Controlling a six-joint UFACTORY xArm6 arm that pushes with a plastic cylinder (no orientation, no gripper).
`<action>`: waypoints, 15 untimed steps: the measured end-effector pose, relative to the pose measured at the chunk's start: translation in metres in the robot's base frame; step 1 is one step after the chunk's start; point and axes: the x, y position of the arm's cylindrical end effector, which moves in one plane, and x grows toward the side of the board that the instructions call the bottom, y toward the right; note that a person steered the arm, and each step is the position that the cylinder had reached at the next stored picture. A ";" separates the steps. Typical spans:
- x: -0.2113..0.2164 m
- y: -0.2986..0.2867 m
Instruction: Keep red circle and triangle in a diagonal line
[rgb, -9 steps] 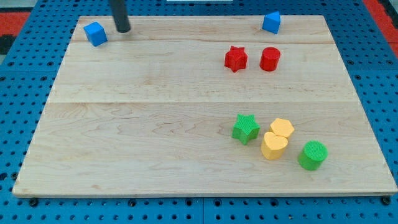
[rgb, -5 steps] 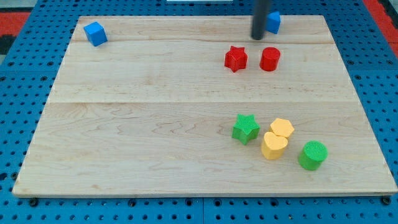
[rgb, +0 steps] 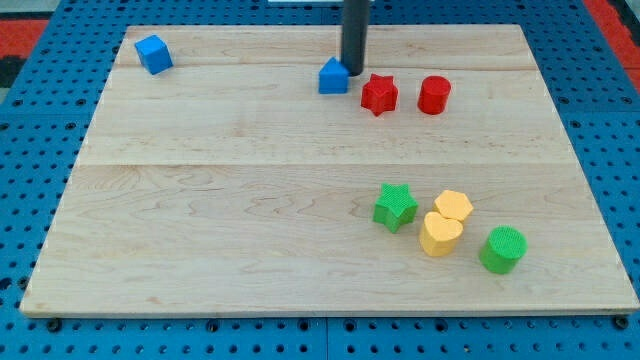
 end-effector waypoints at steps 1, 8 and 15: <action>0.001 0.000; 0.068 0.159; -0.028 -0.002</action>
